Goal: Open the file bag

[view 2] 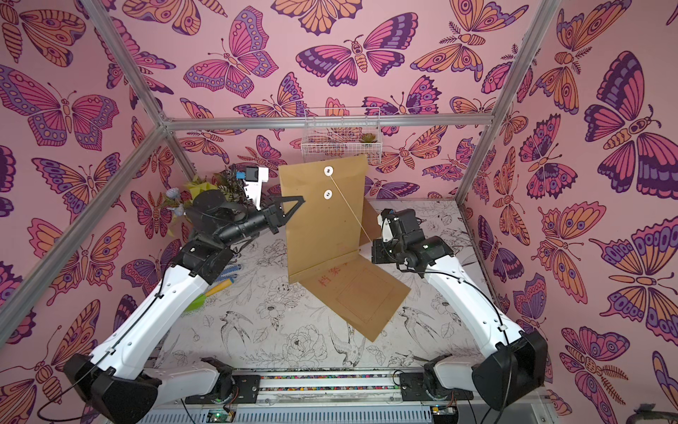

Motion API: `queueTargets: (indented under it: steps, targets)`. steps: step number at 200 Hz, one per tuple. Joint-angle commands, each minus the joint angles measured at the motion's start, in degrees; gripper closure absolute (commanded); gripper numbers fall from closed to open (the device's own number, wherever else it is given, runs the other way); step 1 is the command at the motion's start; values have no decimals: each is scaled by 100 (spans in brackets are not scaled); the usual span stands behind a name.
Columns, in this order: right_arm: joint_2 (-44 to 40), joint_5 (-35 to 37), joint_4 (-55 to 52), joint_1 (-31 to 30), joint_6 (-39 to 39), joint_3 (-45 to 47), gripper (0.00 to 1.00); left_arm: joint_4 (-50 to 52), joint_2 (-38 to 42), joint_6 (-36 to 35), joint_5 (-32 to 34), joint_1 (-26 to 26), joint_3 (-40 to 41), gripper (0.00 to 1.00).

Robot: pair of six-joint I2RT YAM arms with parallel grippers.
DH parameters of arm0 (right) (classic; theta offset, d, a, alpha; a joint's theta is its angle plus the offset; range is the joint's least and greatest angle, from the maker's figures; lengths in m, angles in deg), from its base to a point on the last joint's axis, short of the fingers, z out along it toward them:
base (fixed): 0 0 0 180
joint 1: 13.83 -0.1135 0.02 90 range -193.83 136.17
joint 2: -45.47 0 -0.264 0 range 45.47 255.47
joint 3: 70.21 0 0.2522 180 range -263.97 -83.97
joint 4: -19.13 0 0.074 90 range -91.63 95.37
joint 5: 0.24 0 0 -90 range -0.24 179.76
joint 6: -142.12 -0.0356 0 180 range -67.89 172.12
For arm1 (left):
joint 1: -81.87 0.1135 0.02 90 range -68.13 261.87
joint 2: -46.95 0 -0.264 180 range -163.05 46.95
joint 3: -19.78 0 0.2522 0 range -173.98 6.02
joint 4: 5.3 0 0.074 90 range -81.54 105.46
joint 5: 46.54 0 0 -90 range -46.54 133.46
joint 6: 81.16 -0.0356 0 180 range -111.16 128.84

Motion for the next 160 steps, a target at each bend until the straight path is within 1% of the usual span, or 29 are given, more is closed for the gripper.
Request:
queueTargets:
  steps: [1, 30, 54, 86, 103, 124, 142, 160]
  targets:
    - [-284, 124, 103, 150, -91, 60, 100, 297, 143, -363, -220, 45, -173, 100]
    - [-787, 233, 444, 320, -62, 51, 100, 951, 217, -711, -188, 45, -212, 100]
    - [-1267, 668, 697, 340, 96, -61, 100, 1342, 308, -941, -50, 45, -155, 100]
    - [-1614, 1496, 830, 346, 311, -437, 100, 1455, 422, -1019, 149, 46, 74, 100]
    - [-1664, 1837, 867, 345, 368, -714, 100, 1448, 459, -977, 94, 45, 164, 100]
    - [-1515, 2118, 808, 360, 501, -1136, 100, 1482, 509, -989, -54, 45, 245, 100]
    - [-1367, 2257, 857, 374, 614, -1462, 100, 1514, 530, -1020, -116, 45, 357, 100]
    - [-1199, 2183, 904, 396, 645, -1829, 100, 1572, 496, -986, -313, 45, 421, 100]
